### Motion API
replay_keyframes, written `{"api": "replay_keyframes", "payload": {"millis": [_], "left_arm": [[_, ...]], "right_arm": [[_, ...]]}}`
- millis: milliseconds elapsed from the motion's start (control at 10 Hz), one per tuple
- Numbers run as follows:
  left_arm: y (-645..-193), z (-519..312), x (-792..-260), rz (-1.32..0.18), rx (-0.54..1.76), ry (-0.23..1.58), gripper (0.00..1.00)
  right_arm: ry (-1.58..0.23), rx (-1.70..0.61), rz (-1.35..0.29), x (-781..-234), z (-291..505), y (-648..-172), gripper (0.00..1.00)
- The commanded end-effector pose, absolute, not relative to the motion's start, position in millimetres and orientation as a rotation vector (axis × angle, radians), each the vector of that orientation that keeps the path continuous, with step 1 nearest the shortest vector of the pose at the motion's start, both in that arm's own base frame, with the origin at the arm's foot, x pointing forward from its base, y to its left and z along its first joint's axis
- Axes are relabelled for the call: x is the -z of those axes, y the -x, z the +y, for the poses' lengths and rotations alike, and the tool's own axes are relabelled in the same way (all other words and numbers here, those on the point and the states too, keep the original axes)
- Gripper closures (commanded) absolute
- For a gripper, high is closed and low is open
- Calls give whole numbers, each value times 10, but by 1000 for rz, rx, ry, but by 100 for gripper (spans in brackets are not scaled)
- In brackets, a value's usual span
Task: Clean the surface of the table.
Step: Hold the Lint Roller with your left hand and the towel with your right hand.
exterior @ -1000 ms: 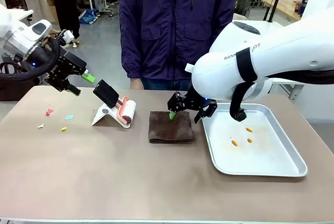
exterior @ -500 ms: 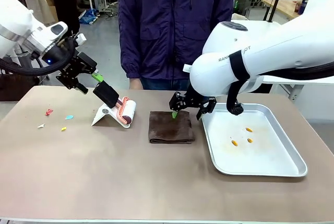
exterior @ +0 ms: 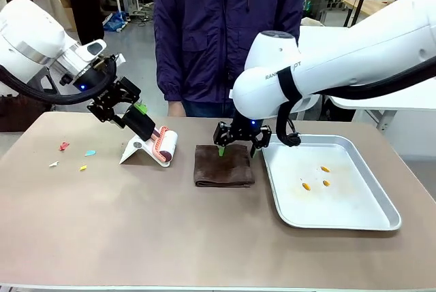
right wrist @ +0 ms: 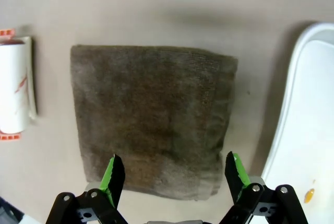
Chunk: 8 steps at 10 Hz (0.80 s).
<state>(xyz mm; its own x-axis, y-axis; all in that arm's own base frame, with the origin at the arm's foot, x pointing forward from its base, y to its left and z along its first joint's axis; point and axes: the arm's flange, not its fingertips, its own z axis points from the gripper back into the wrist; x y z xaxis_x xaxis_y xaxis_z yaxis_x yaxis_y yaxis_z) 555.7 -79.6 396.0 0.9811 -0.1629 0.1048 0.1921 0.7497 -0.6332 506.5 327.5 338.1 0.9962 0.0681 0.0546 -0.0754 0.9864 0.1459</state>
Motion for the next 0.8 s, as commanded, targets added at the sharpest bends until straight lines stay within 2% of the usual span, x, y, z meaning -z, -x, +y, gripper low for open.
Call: {"api": "replay_keyframes", "payload": {"millis": [0, 300, 700], "left_arm": [[-5595, -857, -3968, -29, 165, 657, 0], [-5504, -879, -3958, -8, 68, 641, 0], [-5417, -860, -3956, 7, 64, 659, 0]], "right_arm": [[-80, -41, -38, -3363, 3486, -5195, 0], [-56, -39, -28, -3330, 3532, -5194, 0], [0, -11, -4, -3286, 3479, -5182, 0]]}}
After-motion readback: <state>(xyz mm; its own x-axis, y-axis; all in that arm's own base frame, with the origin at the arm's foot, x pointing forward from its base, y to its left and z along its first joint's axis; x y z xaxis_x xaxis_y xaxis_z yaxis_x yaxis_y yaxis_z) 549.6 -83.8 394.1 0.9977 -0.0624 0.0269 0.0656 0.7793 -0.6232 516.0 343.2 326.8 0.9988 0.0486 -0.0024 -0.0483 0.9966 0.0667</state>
